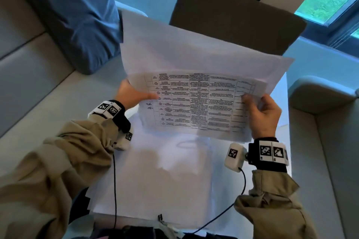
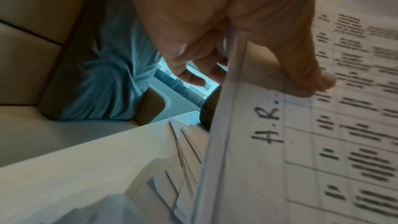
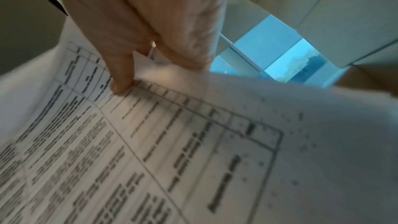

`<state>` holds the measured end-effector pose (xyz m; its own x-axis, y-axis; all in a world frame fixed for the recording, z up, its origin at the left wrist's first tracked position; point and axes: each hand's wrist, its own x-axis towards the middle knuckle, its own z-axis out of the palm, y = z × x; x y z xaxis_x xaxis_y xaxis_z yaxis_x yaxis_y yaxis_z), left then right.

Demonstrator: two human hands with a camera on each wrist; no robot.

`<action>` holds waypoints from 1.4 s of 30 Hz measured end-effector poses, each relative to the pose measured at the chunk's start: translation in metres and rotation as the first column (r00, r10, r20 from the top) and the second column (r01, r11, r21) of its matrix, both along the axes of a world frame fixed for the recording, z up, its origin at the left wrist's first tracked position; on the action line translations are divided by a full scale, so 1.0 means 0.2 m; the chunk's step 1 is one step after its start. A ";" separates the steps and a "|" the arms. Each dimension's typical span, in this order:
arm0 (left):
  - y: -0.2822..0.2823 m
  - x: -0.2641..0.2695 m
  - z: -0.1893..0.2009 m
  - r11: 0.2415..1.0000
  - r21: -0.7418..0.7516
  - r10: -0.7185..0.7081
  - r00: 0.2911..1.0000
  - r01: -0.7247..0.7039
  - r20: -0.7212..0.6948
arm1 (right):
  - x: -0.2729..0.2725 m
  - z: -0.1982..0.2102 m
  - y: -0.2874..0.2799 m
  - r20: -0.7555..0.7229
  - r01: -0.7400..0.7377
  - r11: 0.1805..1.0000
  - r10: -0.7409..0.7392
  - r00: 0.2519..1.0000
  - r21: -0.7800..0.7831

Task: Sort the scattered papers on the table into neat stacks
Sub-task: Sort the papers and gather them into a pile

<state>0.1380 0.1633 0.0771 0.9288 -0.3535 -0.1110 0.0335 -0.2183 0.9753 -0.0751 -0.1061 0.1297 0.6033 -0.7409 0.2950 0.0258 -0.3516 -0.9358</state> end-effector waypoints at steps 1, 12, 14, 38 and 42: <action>-0.01 -0.02 0.01 1.000 -0.021 0.012 1.000 -0.012 0.000 | -0.01 -0.03 0.00 -0.003 0.017 1.000 -0.017 1.000 0.017; 0.02 0.03 0.15 0.989 -0.142 0.026 0.876 0.049 0.482 | -0.08 -0.15 0.05 -0.018 0.026 0.975 -0.022 1.000 0.219; 0.00 0.04 0.17 0.990 -0.140 0.058 0.872 0.012 0.486 | -0.08 -0.15 0.06 -0.016 0.016 0.972 -0.013 1.000 0.235; 0.22 -0.12 0.29 0.983 0.130 0.021 0.774 -0.133 0.633 | -0.47 -0.12 0.15 -0.119 0.247 0.935 -0.223 0.968 0.253; 0.22 -0.19 0.28 0.983 0.131 0.028 0.805 -0.131 0.593 | -0.57 0.01 0.07 0.059 0.255 0.898 -0.295 0.954 0.358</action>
